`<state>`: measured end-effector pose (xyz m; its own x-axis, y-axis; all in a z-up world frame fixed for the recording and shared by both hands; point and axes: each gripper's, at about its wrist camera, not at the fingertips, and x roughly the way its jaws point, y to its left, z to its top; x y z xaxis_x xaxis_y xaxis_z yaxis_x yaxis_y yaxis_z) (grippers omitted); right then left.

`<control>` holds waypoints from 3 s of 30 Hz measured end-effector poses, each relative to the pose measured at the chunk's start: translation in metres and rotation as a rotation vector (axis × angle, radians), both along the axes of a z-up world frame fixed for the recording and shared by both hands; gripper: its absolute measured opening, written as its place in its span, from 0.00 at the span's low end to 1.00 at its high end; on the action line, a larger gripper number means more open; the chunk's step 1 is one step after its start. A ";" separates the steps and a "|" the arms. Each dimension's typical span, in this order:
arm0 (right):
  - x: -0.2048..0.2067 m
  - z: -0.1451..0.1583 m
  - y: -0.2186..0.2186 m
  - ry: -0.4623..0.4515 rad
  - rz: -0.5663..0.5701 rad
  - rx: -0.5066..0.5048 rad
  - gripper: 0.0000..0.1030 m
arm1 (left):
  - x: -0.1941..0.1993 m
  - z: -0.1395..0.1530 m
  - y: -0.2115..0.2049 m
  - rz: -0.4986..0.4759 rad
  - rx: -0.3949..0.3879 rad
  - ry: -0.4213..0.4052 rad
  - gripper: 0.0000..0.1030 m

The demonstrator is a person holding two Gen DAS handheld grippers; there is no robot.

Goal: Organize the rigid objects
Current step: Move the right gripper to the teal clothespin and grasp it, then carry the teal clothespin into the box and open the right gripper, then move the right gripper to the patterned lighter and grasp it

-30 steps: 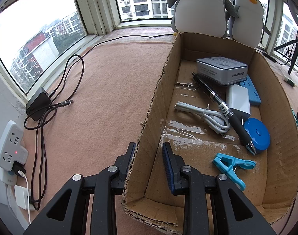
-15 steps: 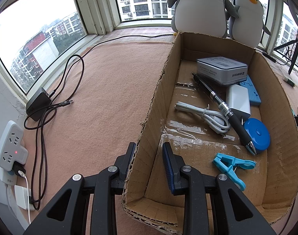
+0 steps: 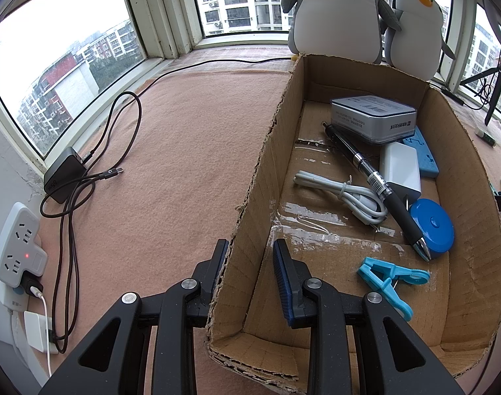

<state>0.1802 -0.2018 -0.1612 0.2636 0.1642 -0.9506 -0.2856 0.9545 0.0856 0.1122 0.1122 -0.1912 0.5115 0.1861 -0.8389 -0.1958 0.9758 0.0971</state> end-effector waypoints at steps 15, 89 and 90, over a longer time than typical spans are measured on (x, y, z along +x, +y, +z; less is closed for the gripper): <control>-0.010 0.038 -0.002 -0.072 -0.015 0.072 0.24 | 0.000 0.000 0.000 0.000 0.000 -0.001 0.28; -0.041 0.073 -0.010 -0.147 -0.188 0.165 0.47 | 0.000 0.000 0.000 0.001 0.000 -0.001 0.28; -0.038 0.070 -0.018 -0.138 -0.211 0.165 0.47 | 0.000 0.000 -0.001 0.001 0.000 -0.001 0.28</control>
